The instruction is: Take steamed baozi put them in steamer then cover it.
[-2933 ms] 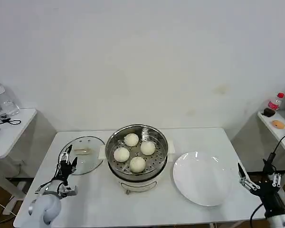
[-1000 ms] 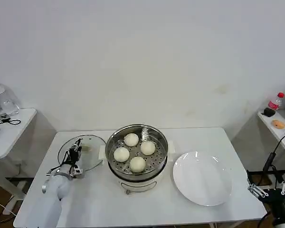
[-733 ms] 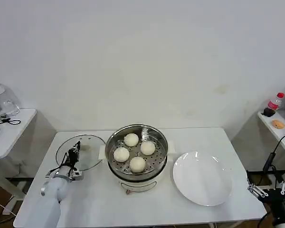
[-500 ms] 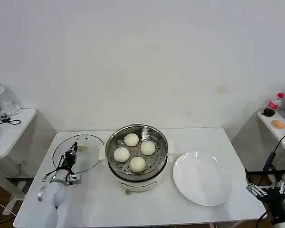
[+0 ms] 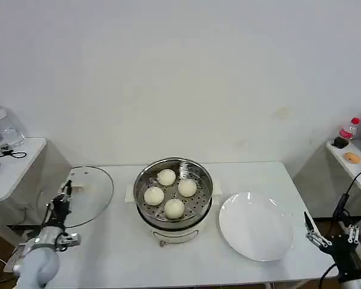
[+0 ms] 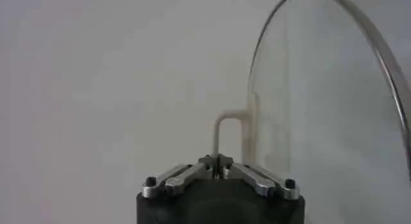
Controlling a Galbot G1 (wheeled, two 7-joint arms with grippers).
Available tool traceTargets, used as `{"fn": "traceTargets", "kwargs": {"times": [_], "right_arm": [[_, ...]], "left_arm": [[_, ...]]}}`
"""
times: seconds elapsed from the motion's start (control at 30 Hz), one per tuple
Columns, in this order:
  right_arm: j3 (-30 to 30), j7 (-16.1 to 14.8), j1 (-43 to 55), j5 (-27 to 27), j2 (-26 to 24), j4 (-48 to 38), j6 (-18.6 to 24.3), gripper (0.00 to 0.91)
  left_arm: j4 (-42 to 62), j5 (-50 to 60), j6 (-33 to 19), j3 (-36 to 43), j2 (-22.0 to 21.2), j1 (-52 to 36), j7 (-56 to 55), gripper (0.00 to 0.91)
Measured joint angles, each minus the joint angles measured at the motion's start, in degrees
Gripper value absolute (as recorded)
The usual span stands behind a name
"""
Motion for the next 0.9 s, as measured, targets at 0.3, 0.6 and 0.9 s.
{"fn": "traceTargets", "kwargs": {"times": [0.3,0.6,0.9], "right_arm": [[-1.25,0.08,0.30,-1.42,0.25,-0.14,0.69,0.907],[-2.26,0.74,0.41,-3.89,1.45,0.27,0.49,0.907],[-2.96,0.91,0.11,-6.70,3.08,0.36,0.17,0.907]], "left_arm": [[-14.84,-4.63,4.59,-3.63,3.31,7.42,5.69,0.000],[-26.71,-4.80,10.67,0.44,4.19,8.58,12.01,0.000],[-29.17,0.72,15.67,10.83,-0.02,3.46,18.08,0.000]]}}
